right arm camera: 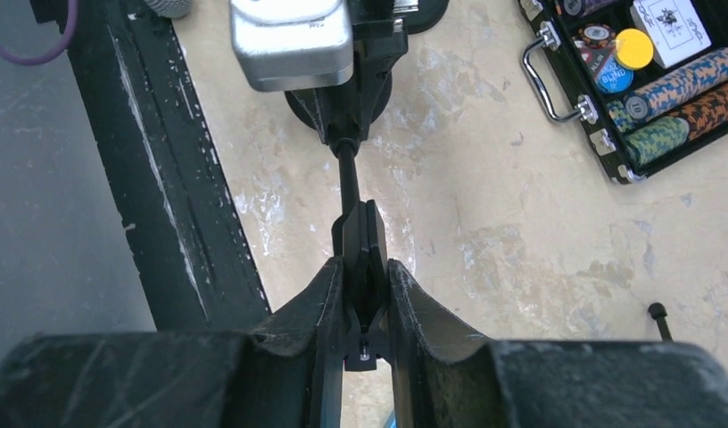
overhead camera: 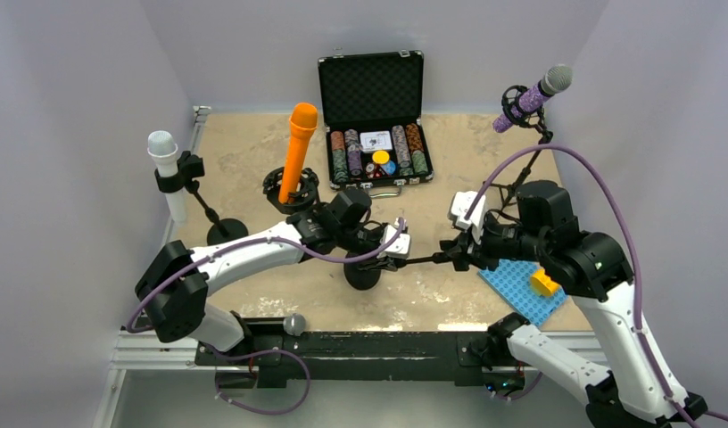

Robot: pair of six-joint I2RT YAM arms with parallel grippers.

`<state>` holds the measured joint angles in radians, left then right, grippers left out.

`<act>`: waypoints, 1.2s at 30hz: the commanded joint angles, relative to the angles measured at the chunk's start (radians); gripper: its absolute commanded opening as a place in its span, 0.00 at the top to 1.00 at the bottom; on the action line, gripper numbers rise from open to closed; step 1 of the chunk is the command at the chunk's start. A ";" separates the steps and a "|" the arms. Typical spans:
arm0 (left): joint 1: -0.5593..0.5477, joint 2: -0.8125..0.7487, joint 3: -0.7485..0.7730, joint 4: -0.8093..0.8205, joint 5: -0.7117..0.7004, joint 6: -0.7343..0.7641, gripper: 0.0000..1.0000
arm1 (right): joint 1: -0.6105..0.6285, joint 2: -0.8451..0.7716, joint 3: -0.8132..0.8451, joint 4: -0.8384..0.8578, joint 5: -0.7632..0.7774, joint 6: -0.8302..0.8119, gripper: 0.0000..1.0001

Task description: Remove the microphone from the stand

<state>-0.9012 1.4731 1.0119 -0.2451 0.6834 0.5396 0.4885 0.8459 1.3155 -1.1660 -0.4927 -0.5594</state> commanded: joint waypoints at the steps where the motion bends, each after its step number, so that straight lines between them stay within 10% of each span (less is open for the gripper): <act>1: -0.014 -0.058 -0.040 0.185 -0.068 -0.010 1.00 | -0.005 0.059 0.014 0.049 0.106 0.205 1.00; 8: -0.060 -0.102 -0.202 0.495 -0.385 -0.020 1.00 | -0.098 0.203 0.020 -0.072 -0.037 0.530 1.00; 13: -0.070 -0.092 -0.200 0.444 -0.357 0.023 0.97 | -0.181 0.253 0.047 -0.061 -0.109 0.580 1.00; 15: -0.069 -0.096 -0.174 0.365 -0.308 0.003 0.62 | -0.181 0.248 0.075 -0.043 -0.107 0.478 1.00; 18: -0.057 -0.113 -0.104 0.199 -0.278 -0.052 0.41 | -0.179 0.235 0.114 -0.047 -0.089 0.286 1.00; 36: -0.008 0.083 0.212 -0.153 0.262 -0.046 0.37 | -0.149 -0.195 -0.152 0.060 -0.204 -0.572 1.00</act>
<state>-0.8997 1.4952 1.1603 -0.3599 0.8200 0.5083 0.3367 0.6815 1.1877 -1.1671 -0.6998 -0.9184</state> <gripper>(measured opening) 0.635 0.221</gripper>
